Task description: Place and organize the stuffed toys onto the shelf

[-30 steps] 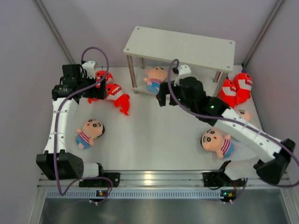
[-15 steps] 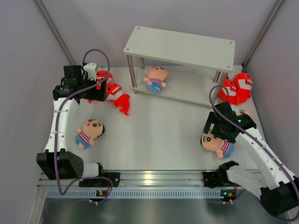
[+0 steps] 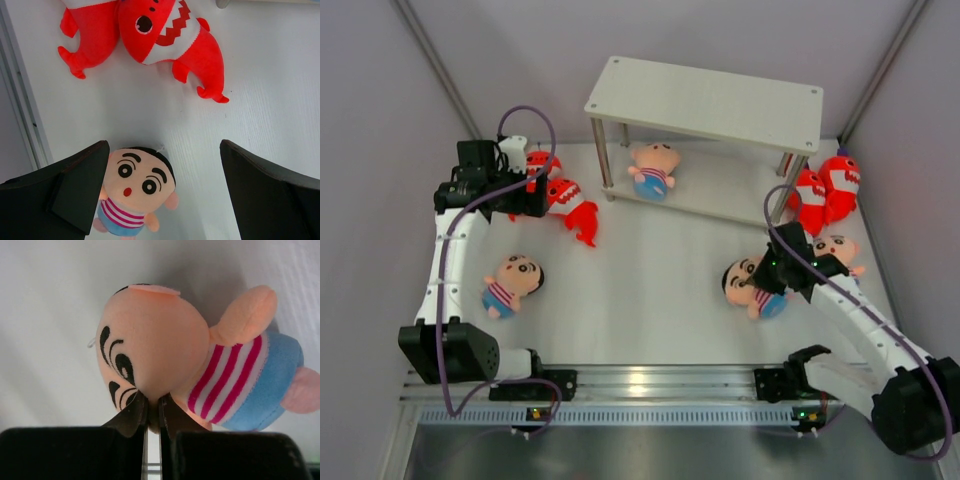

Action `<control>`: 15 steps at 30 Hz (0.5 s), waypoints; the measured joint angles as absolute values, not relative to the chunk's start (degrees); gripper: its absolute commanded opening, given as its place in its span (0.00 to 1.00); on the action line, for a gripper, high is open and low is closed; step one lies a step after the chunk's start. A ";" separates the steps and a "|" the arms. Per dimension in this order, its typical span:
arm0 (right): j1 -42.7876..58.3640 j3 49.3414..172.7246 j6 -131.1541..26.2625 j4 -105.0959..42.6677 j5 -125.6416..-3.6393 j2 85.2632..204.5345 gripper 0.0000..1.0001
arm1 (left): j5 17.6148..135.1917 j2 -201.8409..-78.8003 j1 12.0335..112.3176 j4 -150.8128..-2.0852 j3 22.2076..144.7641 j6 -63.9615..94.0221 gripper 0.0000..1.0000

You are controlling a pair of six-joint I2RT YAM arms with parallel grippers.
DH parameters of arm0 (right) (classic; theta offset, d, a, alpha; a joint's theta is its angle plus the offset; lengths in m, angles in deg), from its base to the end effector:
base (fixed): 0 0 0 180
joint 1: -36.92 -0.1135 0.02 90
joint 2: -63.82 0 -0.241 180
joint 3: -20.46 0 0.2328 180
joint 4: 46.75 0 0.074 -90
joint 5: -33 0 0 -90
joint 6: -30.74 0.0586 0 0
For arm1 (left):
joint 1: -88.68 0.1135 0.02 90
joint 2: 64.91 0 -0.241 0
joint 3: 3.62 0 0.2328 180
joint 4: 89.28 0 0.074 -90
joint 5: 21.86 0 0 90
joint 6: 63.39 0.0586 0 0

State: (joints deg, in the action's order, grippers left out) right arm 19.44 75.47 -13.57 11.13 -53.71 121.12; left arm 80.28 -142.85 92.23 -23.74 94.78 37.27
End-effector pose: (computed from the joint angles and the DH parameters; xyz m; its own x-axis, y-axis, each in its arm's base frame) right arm 0.1806 0.0534 0.1921 -0.7731 0.5055 -0.3831 0.4016 0.8576 0.3212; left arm 0.2807 0.0051 0.3376 -0.6783 0.1391 -0.7215 0.2169 0.9761 -0.0157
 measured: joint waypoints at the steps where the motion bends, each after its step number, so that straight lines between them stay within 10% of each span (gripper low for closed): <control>1: 18.00 75.56 -11.99 8.83 -54.30 121.31 0.00 | 80.22 -142.85 92.23 -23.71 94.78 37.27 0.98; 5: 5.06 79.17 -5.53 -1.40 -53.64 127.89 0.01 | 79.85 -142.85 92.23 -23.74 94.78 37.27 0.98; 10: -2.92 88.70 -2.90 -11.43 -54.26 141.14 0.56 | 79.56 -142.85 92.23 -23.69 94.78 37.31 0.98; 15: -4.27 99.69 -14.31 -11.03 -53.64 150.38 0.70 | 79.41 -142.85 92.23 -23.69 94.78 37.37 0.98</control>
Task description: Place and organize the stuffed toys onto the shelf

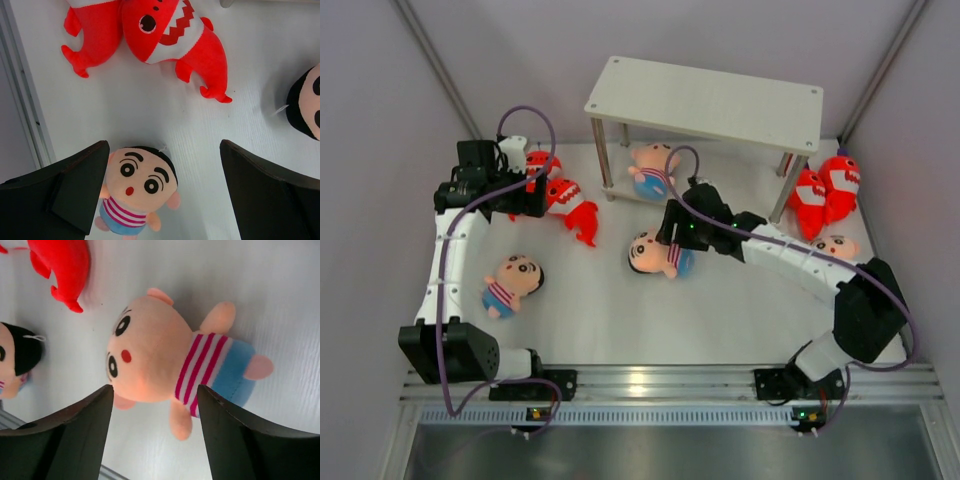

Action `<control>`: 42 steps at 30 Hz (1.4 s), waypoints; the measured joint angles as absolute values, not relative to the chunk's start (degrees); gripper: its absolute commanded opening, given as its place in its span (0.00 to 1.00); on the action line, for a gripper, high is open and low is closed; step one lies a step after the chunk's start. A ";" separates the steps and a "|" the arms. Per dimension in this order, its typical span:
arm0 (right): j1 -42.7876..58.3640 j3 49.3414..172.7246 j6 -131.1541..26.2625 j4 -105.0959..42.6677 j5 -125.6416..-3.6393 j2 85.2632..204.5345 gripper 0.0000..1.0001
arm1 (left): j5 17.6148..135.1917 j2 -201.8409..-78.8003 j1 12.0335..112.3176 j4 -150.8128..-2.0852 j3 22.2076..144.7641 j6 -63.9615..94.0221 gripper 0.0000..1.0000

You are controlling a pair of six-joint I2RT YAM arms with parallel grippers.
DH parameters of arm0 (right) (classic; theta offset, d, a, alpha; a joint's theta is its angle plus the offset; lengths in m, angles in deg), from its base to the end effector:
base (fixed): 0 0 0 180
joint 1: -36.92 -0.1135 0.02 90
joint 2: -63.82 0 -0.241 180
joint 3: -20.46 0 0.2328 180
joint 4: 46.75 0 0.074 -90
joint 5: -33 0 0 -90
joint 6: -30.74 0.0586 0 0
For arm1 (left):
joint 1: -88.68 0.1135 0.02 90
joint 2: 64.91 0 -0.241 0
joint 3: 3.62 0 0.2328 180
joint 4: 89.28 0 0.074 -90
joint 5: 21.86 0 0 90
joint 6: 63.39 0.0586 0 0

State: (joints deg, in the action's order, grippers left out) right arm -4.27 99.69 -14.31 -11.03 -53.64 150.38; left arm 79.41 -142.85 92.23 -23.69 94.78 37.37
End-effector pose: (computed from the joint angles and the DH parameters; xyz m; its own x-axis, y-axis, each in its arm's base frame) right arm 0.2531 0.2169 0.2339 -0.8053 0.2325 -0.5454 -0.0795 0.8692 0.4880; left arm 0.2807 0.0059 0.3374 -0.6806 0.1412 -0.7190 0.2076 0.9782 -0.0044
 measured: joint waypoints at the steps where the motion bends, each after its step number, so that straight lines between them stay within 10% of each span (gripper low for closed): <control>1: -4.84 101.09 -18.05 -10.42 -52.90 150.84 0.72 | 79.41 -142.85 92.23 -23.69 94.78 37.37 0.98; 21: -3.29 100.78 -69.63 -11.73 -71.15 158.62 0.74 | 78.08 -142.82 92.23 -23.69 94.78 37.88 0.98; 24: -3.31 100.22 -69.33 -12.63 -70.96 161.40 0.51 | 77.49 -142.82 92.23 -23.69 94.76 37.92 0.98; 25: -3.31 99.89 -69.09 -13.07 -70.41 161.53 0.23 | 77.33 -142.82 92.23 -23.74 94.67 37.92 0.98; 27: -3.57 99.52 -67.62 -14.33 -68.81 161.38 0.00 | 76.17 -142.80 92.34 -23.76 94.10 38.14 0.98; 42: -7.31 94.16 -37.79 -22.12 -29.62 139.19 0.00 | 62.03 -148.79 96.23 -24.70 87.37 37.70 0.98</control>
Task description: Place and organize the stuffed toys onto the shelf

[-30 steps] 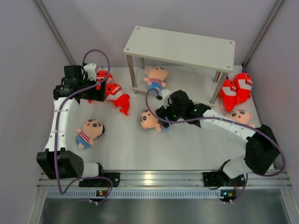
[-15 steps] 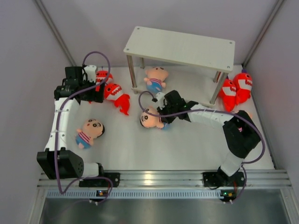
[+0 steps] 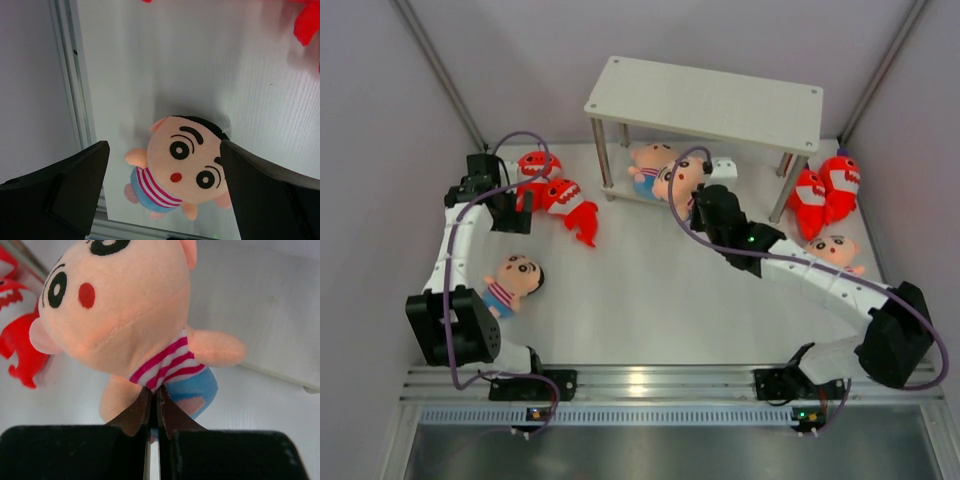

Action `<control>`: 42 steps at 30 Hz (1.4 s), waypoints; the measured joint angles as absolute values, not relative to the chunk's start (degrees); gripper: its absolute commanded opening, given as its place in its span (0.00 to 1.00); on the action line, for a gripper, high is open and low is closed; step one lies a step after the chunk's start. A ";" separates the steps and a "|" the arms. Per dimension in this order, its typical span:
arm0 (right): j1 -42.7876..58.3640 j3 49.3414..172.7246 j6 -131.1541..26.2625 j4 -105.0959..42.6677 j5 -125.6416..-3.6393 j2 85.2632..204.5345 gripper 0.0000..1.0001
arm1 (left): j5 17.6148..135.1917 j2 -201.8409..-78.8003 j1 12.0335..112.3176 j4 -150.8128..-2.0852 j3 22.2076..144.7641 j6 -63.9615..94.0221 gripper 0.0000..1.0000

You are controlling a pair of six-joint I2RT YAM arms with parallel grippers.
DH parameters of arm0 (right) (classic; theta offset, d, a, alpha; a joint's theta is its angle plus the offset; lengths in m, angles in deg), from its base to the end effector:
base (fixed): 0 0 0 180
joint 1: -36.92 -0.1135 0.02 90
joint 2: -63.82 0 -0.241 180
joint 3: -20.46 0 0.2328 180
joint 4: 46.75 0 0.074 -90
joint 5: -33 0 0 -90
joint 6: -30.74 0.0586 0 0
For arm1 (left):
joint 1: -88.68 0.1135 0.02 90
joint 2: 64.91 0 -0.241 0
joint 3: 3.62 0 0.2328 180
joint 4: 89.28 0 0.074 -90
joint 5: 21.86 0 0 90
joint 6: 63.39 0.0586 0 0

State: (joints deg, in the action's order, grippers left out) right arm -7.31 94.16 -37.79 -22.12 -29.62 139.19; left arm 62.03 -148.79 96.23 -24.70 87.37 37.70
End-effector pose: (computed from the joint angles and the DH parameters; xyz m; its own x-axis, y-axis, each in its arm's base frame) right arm 0.2372 0.1933 0.2841 -0.4140 0.0505 -0.9089 -0.1853 0.9729 0.1385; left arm 0.2931 0.0451 0.2704 -0.8562 0.0794 -0.5104 -0.0231 0.9812 0.1915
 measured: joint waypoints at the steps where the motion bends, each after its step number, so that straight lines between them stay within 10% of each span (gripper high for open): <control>1: -7.03 95.73 -36.89 -22.25 -27.35 140.66 0.00 | 62.03 -148.81 96.23 -24.70 87.37 37.70 0.98; 28: -1.83 103.93 -9.87 -22.09 -6.91 160.55 0.00 | 62.75 -148.64 96.18 -25.03 87.37 37.94 0.98; 33: -0.51 108.61 -8.65 -22.03 -7.29 166.47 0.60 | 62.73 -148.64 96.18 -25.05 87.37 38.55 0.98; 42: -0.45 109.05 -12.08 -24.10 -7.33 166.86 0.73 | 63.13 -148.66 96.18 -25.05 87.37 38.71 0.98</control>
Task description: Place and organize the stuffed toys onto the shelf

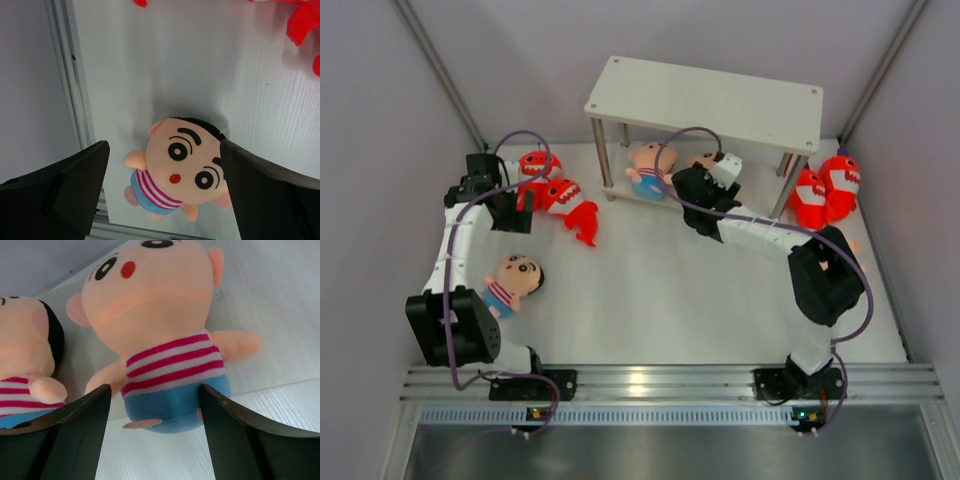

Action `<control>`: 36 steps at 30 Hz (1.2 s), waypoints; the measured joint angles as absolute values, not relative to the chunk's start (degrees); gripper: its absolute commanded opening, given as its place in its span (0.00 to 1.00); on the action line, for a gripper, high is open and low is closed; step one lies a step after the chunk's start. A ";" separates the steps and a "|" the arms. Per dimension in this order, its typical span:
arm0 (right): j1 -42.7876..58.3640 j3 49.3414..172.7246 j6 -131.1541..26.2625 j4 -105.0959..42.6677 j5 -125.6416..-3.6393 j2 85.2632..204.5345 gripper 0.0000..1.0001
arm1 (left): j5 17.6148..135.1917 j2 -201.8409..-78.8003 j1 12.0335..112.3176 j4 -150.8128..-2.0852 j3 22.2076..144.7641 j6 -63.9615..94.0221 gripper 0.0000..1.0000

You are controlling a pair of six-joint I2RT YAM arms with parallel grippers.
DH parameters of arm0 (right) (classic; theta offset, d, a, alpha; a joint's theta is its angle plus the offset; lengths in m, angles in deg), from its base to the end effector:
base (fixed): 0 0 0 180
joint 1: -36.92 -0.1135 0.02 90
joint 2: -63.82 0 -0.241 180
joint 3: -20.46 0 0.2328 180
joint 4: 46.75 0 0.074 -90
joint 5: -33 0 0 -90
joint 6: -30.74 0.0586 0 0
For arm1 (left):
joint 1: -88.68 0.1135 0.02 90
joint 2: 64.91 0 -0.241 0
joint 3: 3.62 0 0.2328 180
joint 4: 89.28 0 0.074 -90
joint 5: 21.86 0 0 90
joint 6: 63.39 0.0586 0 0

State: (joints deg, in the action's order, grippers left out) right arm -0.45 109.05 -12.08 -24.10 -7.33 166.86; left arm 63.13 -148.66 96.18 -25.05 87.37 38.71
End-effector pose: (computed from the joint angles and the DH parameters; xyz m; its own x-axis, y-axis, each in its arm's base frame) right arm 0.3363 0.2007 0.2227 -0.2595 0.3991 -0.8794 0.4131 0.8690 0.2725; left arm 0.2936 0.0438 0.2714 -0.8501 0.0987 -0.5173 0.0010 0.9826 0.1858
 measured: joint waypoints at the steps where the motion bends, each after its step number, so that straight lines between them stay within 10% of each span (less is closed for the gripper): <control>1: -0.45 108.72 -12.83 -24.43 -7.59 166.62 0.74 | 63.21 -148.66 96.18 -25.05 87.39 38.73 0.98; 6: -1.13 108.04 -18.51 -24.98 -7.46 164.28 0.88 | 65.31 -148.90 96.07 -24.96 88.31 38.75 0.98; 23: -9.00 97.13 -31.56 -31.49 -9.25 141.55 0.88 | 60.35 -178.78 84.73 -27.78 111.94 32.54 0.84; 26: -10.50 94.84 -33.20 -32.39 -9.97 137.92 0.87 | 61.51 -183.48 85.04 -27.78 113.95 30.69 0.73; 30: -12.01 94.10 -34.73 -32.91 -10.17 134.82 0.86 | 64.57 -184.50 85.17 -27.67 115.02 28.41 0.30; 31: -12.27 93.86 -34.97 -33.15 -10.28 134.25 0.86 | 65.60 -184.50 85.17 -27.78 115.21 27.91 0.05; 36: -13.54 92.02 -39.21 -35.43 -14.83 133.68 0.85 | 72.00 -183.46 86.50 -28.92 113.31 26.40 0.00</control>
State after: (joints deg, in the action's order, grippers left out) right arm -13.54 92.02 -39.21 -35.43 -14.83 133.68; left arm 72.00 -183.46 86.50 -28.92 113.31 26.40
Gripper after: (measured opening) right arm 0.850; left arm 0.034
